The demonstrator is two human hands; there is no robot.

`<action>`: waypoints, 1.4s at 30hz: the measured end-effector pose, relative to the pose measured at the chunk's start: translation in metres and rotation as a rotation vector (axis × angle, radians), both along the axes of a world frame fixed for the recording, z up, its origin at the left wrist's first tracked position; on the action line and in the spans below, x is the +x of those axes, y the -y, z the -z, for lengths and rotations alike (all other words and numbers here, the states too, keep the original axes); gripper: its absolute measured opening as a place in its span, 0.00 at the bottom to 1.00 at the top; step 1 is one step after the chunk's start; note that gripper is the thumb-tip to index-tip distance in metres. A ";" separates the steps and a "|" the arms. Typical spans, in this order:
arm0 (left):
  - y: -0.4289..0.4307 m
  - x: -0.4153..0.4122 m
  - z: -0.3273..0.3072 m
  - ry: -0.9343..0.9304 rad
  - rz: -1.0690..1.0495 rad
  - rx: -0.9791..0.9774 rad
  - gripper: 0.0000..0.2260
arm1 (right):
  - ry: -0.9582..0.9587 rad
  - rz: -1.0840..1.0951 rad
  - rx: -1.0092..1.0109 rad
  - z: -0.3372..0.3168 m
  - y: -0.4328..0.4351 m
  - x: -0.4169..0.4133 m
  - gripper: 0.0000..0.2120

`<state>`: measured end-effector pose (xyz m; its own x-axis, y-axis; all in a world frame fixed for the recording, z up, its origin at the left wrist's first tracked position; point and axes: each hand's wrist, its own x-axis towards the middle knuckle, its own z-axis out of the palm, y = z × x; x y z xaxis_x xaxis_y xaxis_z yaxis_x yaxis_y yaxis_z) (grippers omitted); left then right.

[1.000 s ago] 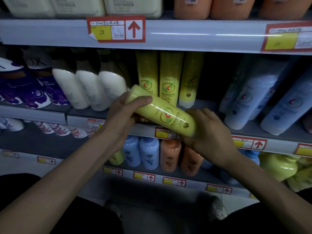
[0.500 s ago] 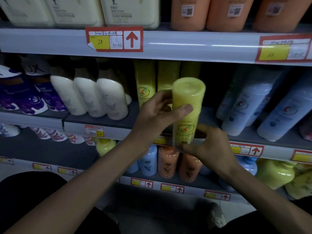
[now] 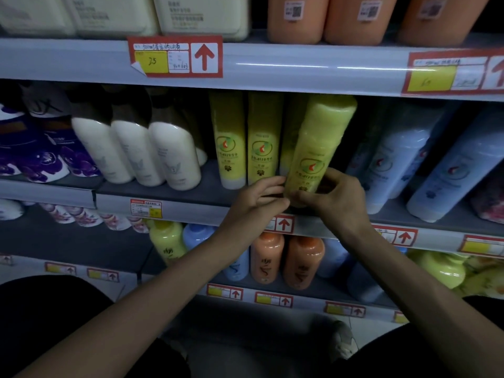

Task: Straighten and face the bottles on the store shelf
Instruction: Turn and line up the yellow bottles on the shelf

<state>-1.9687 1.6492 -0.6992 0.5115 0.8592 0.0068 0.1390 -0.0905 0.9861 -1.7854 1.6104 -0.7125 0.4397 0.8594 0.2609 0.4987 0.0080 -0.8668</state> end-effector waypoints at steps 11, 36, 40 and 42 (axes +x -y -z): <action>-0.005 0.020 -0.002 0.135 -0.107 -0.160 0.18 | 0.029 0.059 -0.035 0.013 -0.020 -0.006 0.29; -0.007 0.001 -0.007 0.105 -0.185 -0.126 0.16 | 0.032 -0.046 -0.006 0.017 -0.013 0.007 0.29; -0.009 -0.007 -0.015 0.131 -0.173 -0.110 0.16 | 0.018 -0.081 -0.020 0.015 -0.006 0.009 0.28; -0.007 -0.008 -0.017 0.142 -0.164 -0.104 0.15 | 0.050 -0.077 -0.005 0.014 -0.002 0.010 0.27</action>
